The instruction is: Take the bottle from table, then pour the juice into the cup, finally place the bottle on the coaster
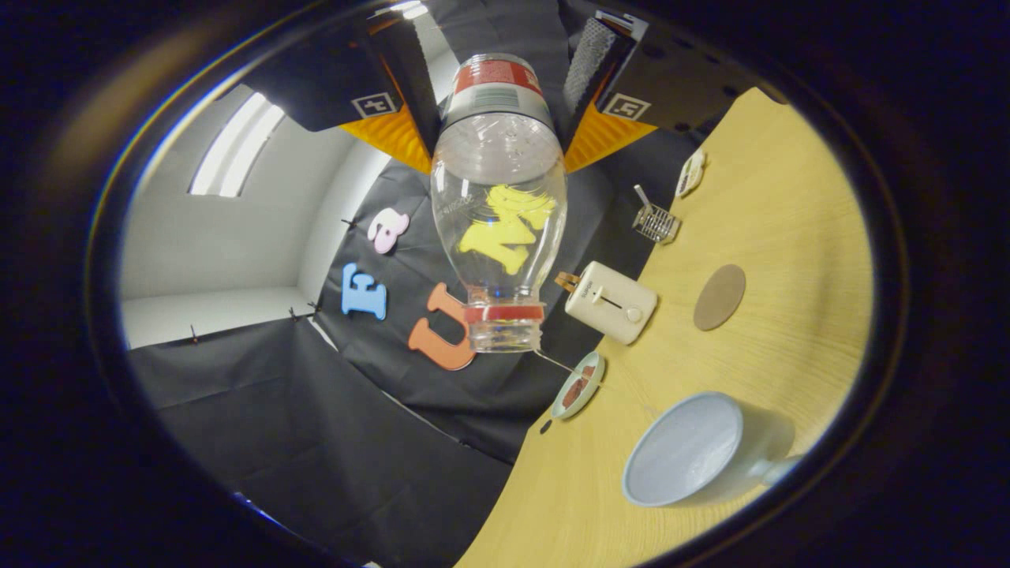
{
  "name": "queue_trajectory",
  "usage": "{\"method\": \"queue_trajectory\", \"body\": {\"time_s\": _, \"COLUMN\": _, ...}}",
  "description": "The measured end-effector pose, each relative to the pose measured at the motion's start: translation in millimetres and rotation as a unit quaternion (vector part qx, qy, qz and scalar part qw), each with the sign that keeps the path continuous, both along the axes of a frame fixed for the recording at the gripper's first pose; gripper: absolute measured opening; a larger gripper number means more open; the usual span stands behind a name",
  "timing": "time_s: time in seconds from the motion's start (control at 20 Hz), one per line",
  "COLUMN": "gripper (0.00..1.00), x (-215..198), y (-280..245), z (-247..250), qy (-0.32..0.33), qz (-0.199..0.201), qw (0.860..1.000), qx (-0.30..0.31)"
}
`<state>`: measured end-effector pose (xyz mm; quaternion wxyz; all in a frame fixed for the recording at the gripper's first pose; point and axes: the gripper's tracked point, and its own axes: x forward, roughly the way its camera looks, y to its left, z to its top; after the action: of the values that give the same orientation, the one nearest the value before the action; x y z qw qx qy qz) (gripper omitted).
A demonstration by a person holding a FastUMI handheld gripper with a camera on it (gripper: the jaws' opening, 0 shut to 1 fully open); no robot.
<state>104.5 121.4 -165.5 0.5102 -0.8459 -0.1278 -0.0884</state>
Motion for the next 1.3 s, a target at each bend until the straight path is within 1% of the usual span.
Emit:
{"method": "queue_trajectory", "body": {"time_s": 0.15, "gripper": 0.79, "x": -1.0, "y": 1.0, "z": 4.8, "qy": -0.007, "qz": 0.005, "qw": 1.000, "qx": 0.003}}
{"method": "queue_trajectory", "body": {"time_s": 0.45, "gripper": 0.79, "x": -6.9, "y": 14.5, "z": 6.1, "qy": -0.021, "qz": 0.021, "qw": 0.999, "qx": -0.014}}
{"method": "queue_trajectory", "body": {"time_s": 0.8, "gripper": 0.79, "x": -6.2, "y": 22.7, "z": -2.1, "qy": -0.021, "qz": 0.028, "qw": 0.999, "qx": -0.021}}
{"method": "queue_trajectory", "body": {"time_s": 1.3, "gripper": 0.80, "x": -4.2, "y": 23.6, "z": -16.3, "qy": -0.016, "qz": 0.028, "qw": 0.999, "qx": -0.026}}
